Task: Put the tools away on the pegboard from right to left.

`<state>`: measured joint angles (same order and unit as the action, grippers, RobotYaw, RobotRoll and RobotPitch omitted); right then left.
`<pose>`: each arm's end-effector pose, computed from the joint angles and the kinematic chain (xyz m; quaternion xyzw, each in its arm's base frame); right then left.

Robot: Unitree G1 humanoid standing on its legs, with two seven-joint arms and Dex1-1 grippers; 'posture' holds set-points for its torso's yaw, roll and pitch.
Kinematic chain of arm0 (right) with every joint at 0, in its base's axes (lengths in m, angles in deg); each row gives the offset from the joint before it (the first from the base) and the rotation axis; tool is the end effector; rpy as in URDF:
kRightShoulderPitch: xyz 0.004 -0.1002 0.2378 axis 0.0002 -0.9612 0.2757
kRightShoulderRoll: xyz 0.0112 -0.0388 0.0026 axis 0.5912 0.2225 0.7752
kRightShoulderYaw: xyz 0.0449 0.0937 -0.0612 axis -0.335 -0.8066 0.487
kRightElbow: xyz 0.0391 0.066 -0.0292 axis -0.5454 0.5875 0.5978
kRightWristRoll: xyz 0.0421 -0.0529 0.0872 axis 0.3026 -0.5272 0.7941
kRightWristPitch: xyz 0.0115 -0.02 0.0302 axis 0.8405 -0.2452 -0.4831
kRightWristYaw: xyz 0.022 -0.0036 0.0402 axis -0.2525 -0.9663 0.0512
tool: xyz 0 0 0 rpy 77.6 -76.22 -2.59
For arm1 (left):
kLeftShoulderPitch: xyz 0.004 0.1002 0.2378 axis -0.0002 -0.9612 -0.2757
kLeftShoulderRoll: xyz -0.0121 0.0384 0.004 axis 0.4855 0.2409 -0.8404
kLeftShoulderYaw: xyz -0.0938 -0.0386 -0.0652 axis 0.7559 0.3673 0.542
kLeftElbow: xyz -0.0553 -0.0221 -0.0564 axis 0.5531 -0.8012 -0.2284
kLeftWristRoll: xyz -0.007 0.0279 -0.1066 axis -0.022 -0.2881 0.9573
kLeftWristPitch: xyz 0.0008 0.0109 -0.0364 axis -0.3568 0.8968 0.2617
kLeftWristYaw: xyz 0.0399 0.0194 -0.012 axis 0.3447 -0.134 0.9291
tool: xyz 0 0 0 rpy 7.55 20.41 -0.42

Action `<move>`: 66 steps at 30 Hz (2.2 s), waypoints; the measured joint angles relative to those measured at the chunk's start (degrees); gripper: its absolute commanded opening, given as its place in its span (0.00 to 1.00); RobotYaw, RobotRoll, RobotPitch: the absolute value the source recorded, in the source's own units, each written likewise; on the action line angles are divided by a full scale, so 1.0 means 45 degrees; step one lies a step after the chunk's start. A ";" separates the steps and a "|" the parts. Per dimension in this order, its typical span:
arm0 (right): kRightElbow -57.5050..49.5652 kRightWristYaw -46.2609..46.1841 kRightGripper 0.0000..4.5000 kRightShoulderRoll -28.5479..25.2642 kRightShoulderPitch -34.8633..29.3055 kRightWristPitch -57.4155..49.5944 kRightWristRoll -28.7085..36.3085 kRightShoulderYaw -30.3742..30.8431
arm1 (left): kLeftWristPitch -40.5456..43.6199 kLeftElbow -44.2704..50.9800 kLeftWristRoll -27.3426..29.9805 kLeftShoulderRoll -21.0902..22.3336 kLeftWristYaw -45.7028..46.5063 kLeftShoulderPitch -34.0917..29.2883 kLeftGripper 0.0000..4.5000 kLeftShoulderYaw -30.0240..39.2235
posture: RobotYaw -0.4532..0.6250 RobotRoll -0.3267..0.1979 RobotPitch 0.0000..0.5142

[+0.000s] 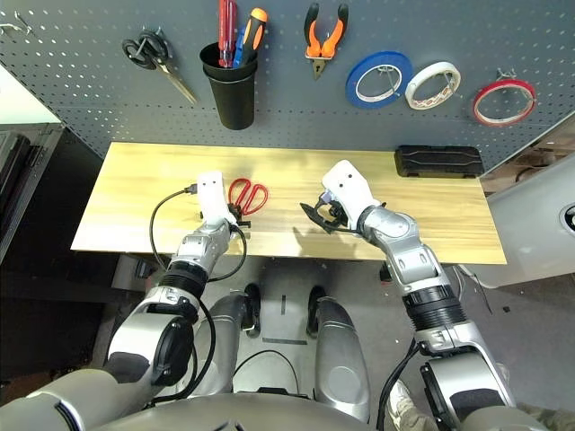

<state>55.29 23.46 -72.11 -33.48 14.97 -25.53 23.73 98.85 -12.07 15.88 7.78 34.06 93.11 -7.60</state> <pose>0.2850 -0.1964 0.0748 -0.1813 0.1035 0.3638 0.9078 0.3071 0.0942 0.0214 -0.0491 0.3247 0.0033 0.9445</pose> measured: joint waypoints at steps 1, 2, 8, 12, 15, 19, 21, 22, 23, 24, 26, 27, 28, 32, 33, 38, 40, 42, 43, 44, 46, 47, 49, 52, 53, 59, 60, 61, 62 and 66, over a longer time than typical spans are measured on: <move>0.0069 0.0222 1.00 -0.0086 -0.0023 0.0000 0.0016 0.0046 | 0.0435 0.0396 0.0053 -0.0014 0.0004 -0.0120 0.86 -0.0007 | 0.52 0.62 0.58; 0.0125 0.0393 1.00 -0.0154 -0.0078 0.0000 0.0018 0.0066 | 0.0766 0.0718 0.0105 -0.0031 0.0004 -0.0215 0.94 -0.0013 | 0.52 0.62 0.58; 0.0366 0.1094 1.00 -0.0293 -0.0179 0.0102 0.0019 0.0113 | 0.2032 0.1739 0.0307 0.0066 0.0048 -0.0315 0.99 0.0068 | 0.53 0.62 0.59; 0.0368 0.1357 1.00 -0.0283 -0.0280 0.0352 0.0018 0.0145 | 0.2182 0.1831 0.0387 0.0198 0.0098 -0.0226 0.99 0.0302 | 0.53 0.62 0.58; 0.0362 0.1413 1.00 -0.0256 -0.0424 0.0467 0.0018 0.0186 | 0.2124 0.1675 0.0420 0.0376 0.0134 0.0019 0.99 0.0543 | 0.53 0.62 0.58; 0.0329 0.1416 1.00 -0.0245 -0.0717 0.0511 0.0016 0.0210 | 0.1707 0.1276 0.0523 0.0581 0.0139 0.0531 0.99 0.0797 | 0.52 0.62 0.58; 0.0312 0.1416 1.00 -0.0246 -0.0768 0.0529 0.0014 0.0232 | 0.1487 0.0867 0.0539 0.0655 0.0133 0.0738 0.99 0.0887 | 0.52 0.62 0.58; 0.0286 0.1414 1.00 -0.0247 -0.0787 0.0540 0.0014 0.0237 | 0.1362 0.0640 0.0544 0.0682 0.0130 0.0815 0.99 0.0906 | 0.52 0.62 0.57; 0.0243 0.1413 1.00 -0.0249 -0.0820 0.0565 0.0014 0.0241 | 0.1214 0.0461 0.0544 0.0713 0.0124 0.0851 0.99 0.0932 | 0.52 0.62 0.57; 0.0233 0.1408 1.00 -0.0252 -0.0848 0.0572 0.0014 0.0243 | 0.1024 0.0033 0.0545 0.0748 0.0120 0.1007 0.99 0.0977 | 0.52 0.62 0.57; 0.0195 0.1382 1.00 -0.0242 -0.0858 0.0584 0.0012 0.0269 | 0.0599 -0.0698 0.0546 0.0833 0.0117 0.1313 0.99 0.1004 | 0.51 0.62 0.57; 0.0163 0.1363 1.00 -0.0237 -0.0858 0.0597 0.0011 0.0277 | 0.0323 -0.1122 0.0541 0.0910 0.0084 0.1524 0.99 0.0998 | 0.51 0.62 0.57; 0.0132 0.1346 1.00 -0.0233 -0.0860 0.0606 0.0010 0.0280 | 0.0093 -0.1482 0.0529 0.0991 0.0038 0.1695 0.99 0.0978 | 0.51 0.62 0.57; -0.0031 0.1254 1.00 -0.0231 -0.0877 0.0637 0.0002 0.0284 | -0.1192 -0.3019 0.0435 0.1169 -0.0069 0.2261 0.99 0.0834 | 0.50 0.62 0.57; -0.0149 0.1242 1.00 -0.0233 -0.0892 0.0637 0.0002 0.0289 | -0.1564 -0.3458 0.0416 0.1177 -0.0065 0.2425 0.99 0.0828 | 0.50 0.62 0.57; -0.0535 0.1307 1.00 -0.0357 -0.1148 0.0653 -0.0014 0.0367 | -0.2838 -0.5085 0.0280 0.1221 -0.0061 0.2955 0.99 0.0724 | 0.48 0.62 0.57; -0.0697 0.1410 1.00 -0.0472 -0.1235 0.0681 -0.0026 0.0470 | -0.3146 -0.5482 0.0243 0.1263 -0.0062 0.3104 0.95 0.0646 | 0.48 0.62 0.57; -0.0766 0.1454 1.00 -0.0548 -0.1259 0.0704 -0.0027 0.0562 | -0.3385 -0.5803 0.0150 0.1306 -0.0062 0.3162 0.87 0.0515 | 0.48 0.62 0.57; -0.0784 0.1475 1.00 -0.0575 -0.1266 0.0714 -0.0025 0.0567 | -0.3450 -0.5866 0.0084 0.1313 -0.0063 0.3163 0.79 0.0464 | 0.48 0.62 0.57; -0.0810 0.1501 1.00 -0.0616 -0.1277 0.0739 -0.0025 0.0574 | -0.3508 -0.5920 0.0010 0.1323 -0.0066 0.3162 0.71 0.0410 | 0.48 0.62 0.57; -0.0867 0.1548 1.00 -0.0686 -0.1286 0.0777 -0.0023 0.0576 | -0.3576 -0.6012 -0.0062 0.1325 -0.0067 0.3162 0.55 0.0302 | 0.48 0.62 0.57; -0.0900 0.1564 1.00 -0.0701 -0.1286 0.0786 -0.0021 0.0577 | -0.3618 -0.6063 -0.0127 0.1321 -0.0067 0.3160 0.45 0.0213 | 0.49 0.62 0.57; -0.0916 0.1581 1.00 -0.0701 -0.1286 0.0789 -0.0020 0.0594 | -0.3686 -0.6136 -0.0206 0.1296 -0.0067 0.3159 0.28 0.0100 | 0.49 0.62 0.57; -0.0916 0.1592 1.00 -0.0699 -0.1285 0.0789 -0.0019 0.0610 | -0.3776 -0.6186 -0.0220 0.1281 -0.0074 0.3153 0.02 0.0048 | 0.49 0.62 0.57; -0.0916 0.1592 1.00 -0.0698 -0.1284 0.0793 -0.0021 0.0611 | -0.3822 -0.6189 -0.0239 0.1256 -0.0064 0.3127 0.01 0.0002 | 0.49 0.62 0.57; -0.0876 0.1589 1.00 -0.0618 -0.1157 0.0987 -0.0021 0.0618 | -0.4241 -0.5889 -0.0036 0.1134 -0.0048 0.2856 0.01 0.0256 | 0.50 0.62 0.56; -0.0838 0.1589 1.00 -0.0611 -0.1109 0.1033 -0.0021 0.0617 | -0.4271 -0.5704 0.0062 0.1107 -0.0048 0.2741 0.01 0.0347 | 0.51 0.62 0.56; -0.0744 0.1589 1.00 -0.0604 -0.1055 0.1112 -0.0021 0.0617 | -0.4274 -0.5414 0.0178 0.1065 -0.0049 0.2604 0.01 0.0445 | 0.51 0.62 0.56; -0.0676 0.1589 1.00 -0.0593 -0.1015 0.1158 -0.0021 0.0617 | -0.4256 -0.5135 0.0272 0.1025 -0.0052 0.2428 0.01 0.0502 | 0.52 0.62 0.56; -0.0338 0.1628 1.00 -0.0530 -0.0679 0.1453 0.0036 0.0586 | -0.3987 -0.2817 0.0530 0.0752 -0.0182 0.1035 0.01 0.0512 | 0.54 0.62 0.55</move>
<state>53.77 30.78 -74.49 -36.54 21.51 -25.37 26.36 80.91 -24.74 18.26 11.16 33.24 97.77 -5.30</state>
